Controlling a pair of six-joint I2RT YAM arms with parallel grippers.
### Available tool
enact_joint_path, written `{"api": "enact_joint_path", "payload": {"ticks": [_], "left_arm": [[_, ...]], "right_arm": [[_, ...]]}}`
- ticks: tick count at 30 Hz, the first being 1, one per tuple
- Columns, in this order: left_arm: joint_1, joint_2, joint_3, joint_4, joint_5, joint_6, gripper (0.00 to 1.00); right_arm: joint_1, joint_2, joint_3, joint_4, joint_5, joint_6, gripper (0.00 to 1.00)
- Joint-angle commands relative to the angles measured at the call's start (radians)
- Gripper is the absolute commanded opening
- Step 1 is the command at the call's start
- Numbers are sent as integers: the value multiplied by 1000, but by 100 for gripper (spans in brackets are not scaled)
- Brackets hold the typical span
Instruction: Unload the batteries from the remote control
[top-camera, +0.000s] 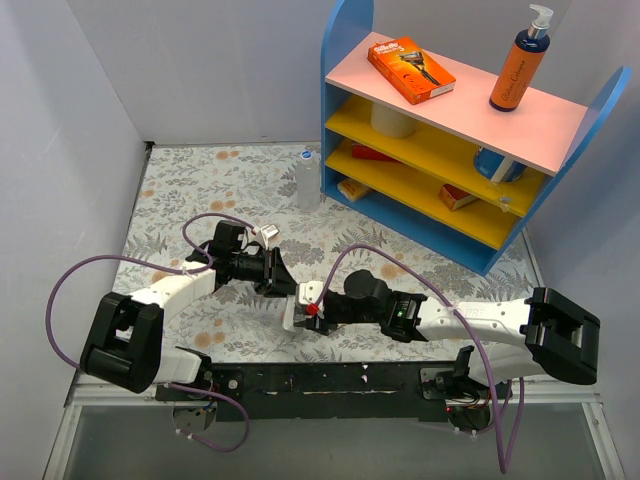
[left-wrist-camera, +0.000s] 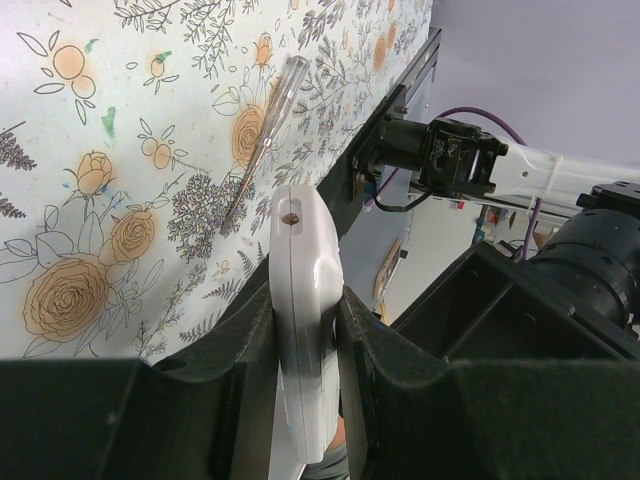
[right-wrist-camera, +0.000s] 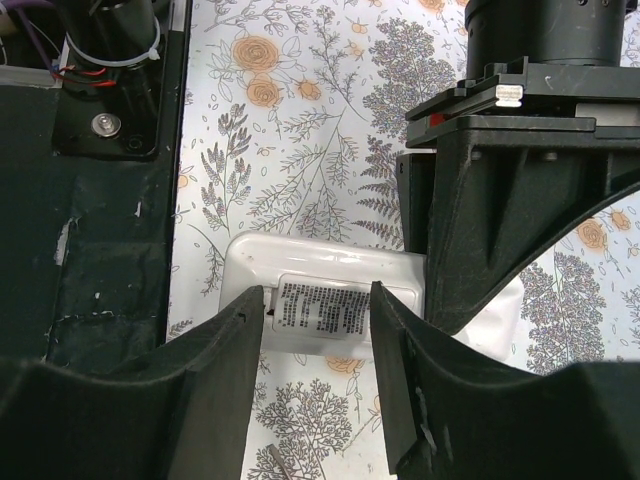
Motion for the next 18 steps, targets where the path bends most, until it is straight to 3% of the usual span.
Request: {"api": "enact_joint_path", "payload": {"ticks": [1, 13, 18], "left_arm": [[-1, -9, -4, 16, 33, -6, 0], [-1, 5, -4, 16, 36, -9, 0], [-3, 6, -7, 14, 35, -12, 0]], "right_arm": [[6, -10, -11, 41, -4, -10, 53], [27, 10, -24, 70, 36, -39, 55], [53, 8, -28, 70, 120, -75, 51]]}}
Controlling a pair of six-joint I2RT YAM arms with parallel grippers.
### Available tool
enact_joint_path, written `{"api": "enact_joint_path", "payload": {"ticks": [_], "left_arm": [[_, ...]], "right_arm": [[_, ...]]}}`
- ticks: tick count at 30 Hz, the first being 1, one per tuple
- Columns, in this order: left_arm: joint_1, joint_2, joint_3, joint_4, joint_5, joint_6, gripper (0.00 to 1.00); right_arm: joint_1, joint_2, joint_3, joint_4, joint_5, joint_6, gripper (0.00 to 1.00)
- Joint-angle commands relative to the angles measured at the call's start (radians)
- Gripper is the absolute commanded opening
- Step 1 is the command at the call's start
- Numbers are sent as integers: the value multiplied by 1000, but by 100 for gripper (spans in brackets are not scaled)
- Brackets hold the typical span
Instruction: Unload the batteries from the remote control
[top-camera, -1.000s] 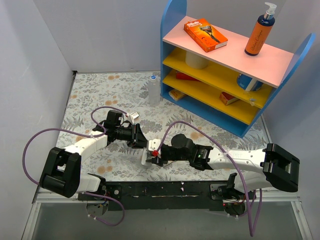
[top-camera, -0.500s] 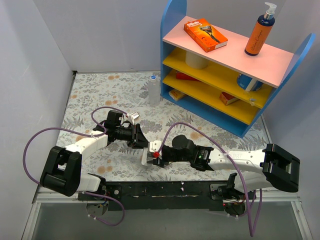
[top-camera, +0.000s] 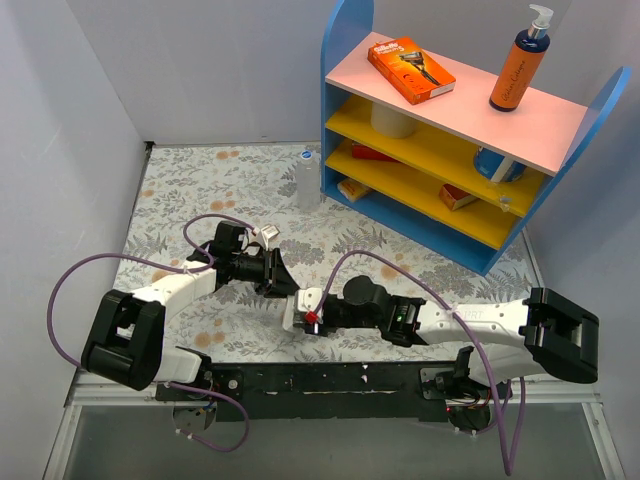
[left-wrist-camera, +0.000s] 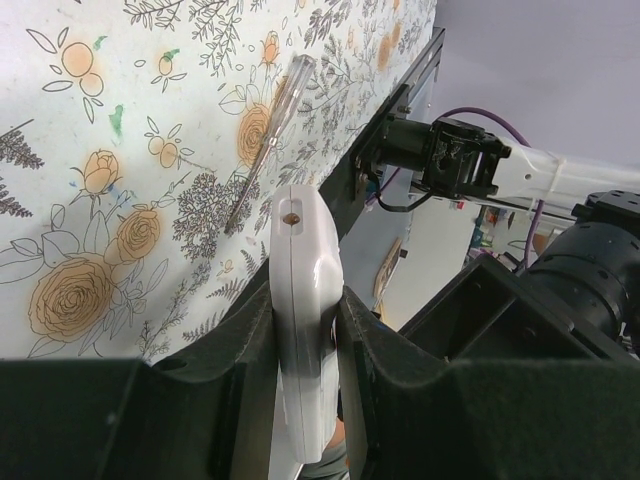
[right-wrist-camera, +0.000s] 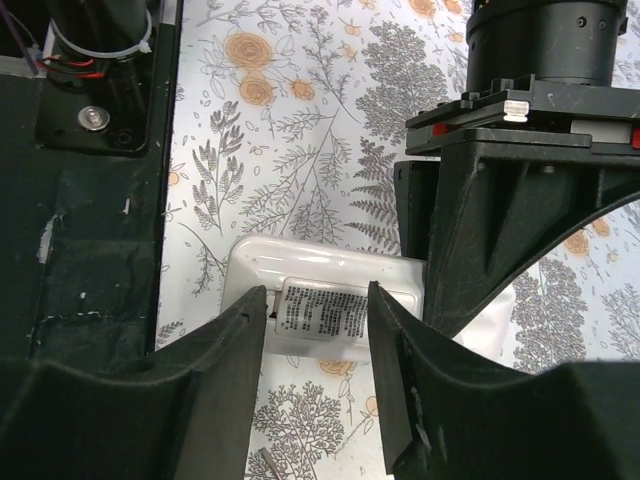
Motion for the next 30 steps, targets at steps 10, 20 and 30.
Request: {"api": "enact_joint_path", "payload": {"ticks": [10, 20, 30], "left_arm": [[-1, 5, -4, 10, 36, -11, 0], [-1, 6, -3, 7, 35, -11, 0], [-1, 12, -3, 6, 30, -11, 0]], "right_arm": [[85, 19, -20, 32, 239, -128, 43], [113, 12, -29, 0, 334, -174, 41], [144, 44, -21, 30, 406, -190, 40]]}}
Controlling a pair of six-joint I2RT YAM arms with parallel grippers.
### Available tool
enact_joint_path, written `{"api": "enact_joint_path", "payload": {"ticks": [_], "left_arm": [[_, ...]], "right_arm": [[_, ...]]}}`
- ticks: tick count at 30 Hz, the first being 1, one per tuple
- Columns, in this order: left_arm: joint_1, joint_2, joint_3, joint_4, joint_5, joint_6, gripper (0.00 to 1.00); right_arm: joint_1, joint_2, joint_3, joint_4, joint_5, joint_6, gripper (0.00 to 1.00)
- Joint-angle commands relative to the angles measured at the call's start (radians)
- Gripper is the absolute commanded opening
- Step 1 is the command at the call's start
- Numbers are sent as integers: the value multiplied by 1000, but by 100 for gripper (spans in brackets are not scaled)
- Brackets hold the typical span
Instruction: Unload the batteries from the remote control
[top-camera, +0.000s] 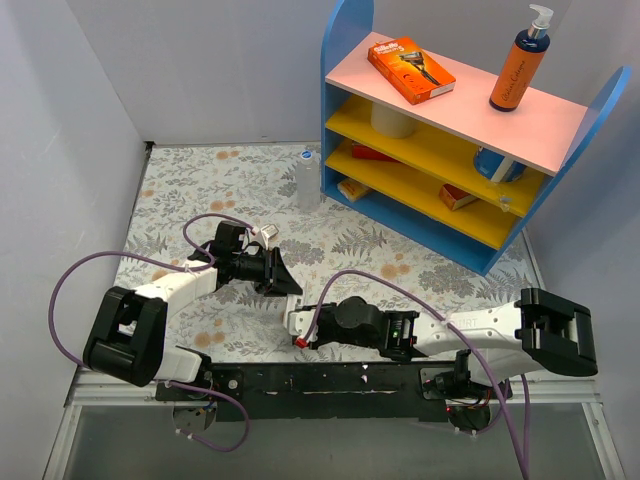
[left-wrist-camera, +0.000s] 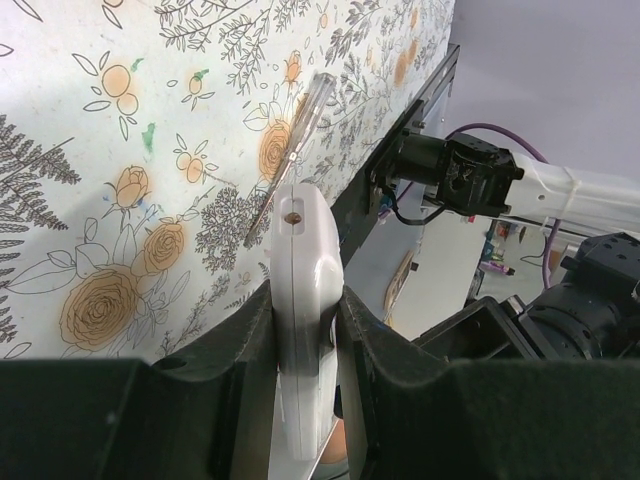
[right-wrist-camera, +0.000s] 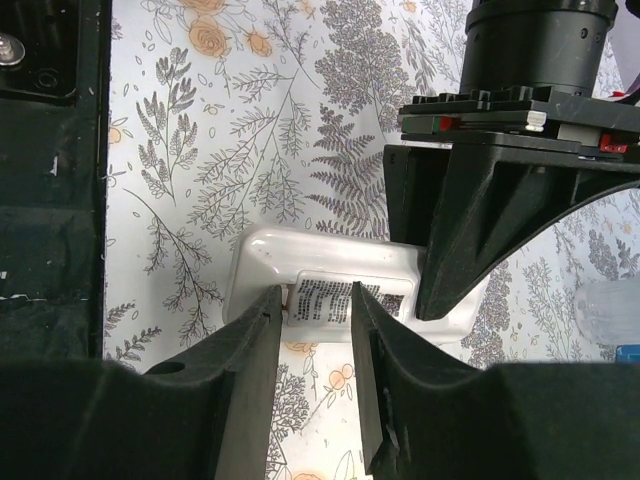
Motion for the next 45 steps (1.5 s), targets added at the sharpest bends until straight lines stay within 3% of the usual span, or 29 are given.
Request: {"api": "enact_joint_path", "payload": {"ticks": [1, 11, 19, 27, 31, 36, 45], "left_arm": [[-5, -6, 1, -19, 64, -15, 0], [-3, 8, 2, -25, 56, -10, 0], [-3, 20, 5, -39, 42, -7, 0], [-2, 38, 18, -38, 32, -23, 0], [0, 15, -100, 251, 151, -217, 0], [0, 17, -56, 128, 156, -126, 0], [3, 46, -67, 151, 205, -138, 0]], "right_arm": [[13, 28, -5, 42, 119, -33, 40], [28, 11, -12, 77, 250, -55, 37], [27, 5, -12, 74, 259, -60, 37], [25, -33, 17, 23, 100, 65, 44], [-11, -79, 67, -61, 32, 158, 47], [-122, -67, 165, -258, -205, 281, 50], [-154, -1, 207, -303, -373, 329, 51]]}}
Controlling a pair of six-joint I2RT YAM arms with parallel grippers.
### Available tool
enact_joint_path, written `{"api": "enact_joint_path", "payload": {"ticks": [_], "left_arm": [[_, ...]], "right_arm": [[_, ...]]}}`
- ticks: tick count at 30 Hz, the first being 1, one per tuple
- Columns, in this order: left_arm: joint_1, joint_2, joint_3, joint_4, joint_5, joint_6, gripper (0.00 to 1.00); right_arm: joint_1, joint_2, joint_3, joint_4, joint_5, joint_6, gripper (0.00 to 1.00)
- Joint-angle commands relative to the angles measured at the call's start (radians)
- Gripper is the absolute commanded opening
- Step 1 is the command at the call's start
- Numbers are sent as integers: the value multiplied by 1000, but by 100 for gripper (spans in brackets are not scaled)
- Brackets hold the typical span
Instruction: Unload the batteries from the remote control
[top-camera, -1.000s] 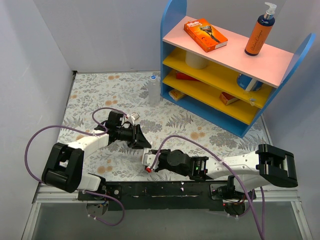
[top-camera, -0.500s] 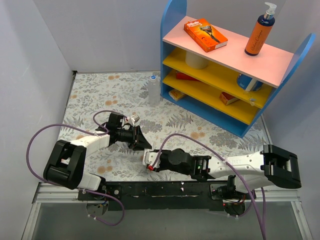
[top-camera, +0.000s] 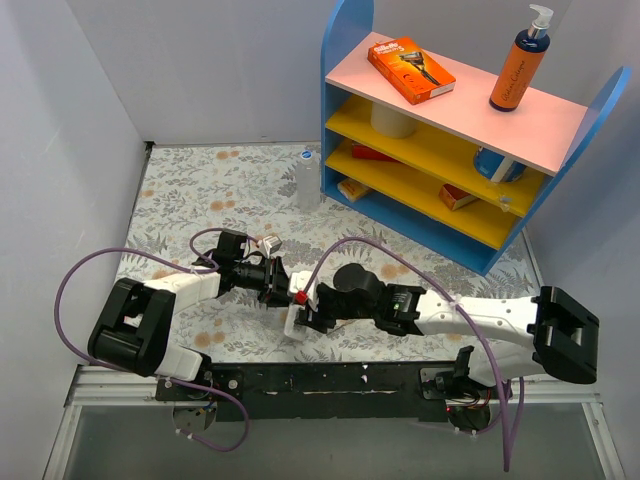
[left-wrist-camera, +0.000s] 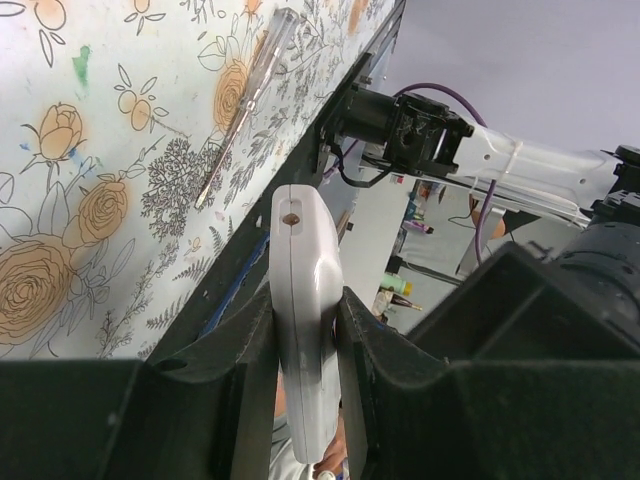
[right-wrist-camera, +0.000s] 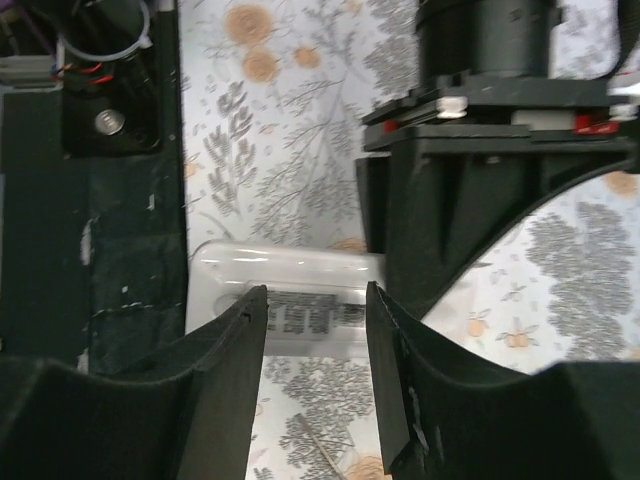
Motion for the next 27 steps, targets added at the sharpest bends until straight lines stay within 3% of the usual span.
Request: {"api": "enact_joint_path", "payload": {"ticks": [1, 23, 27], "left_arm": [[3, -9, 15, 21, 54, -1, 0], [3, -20, 13, 16, 36, -4, 0], [3, -20, 11, 16, 33, -4, 0]], "right_arm": [[0, 37, 44, -34, -120, 52, 51], [-8, 68, 61, -63, -196, 105, 51], [-17, 71, 70, -77, -206, 105, 45]]}}
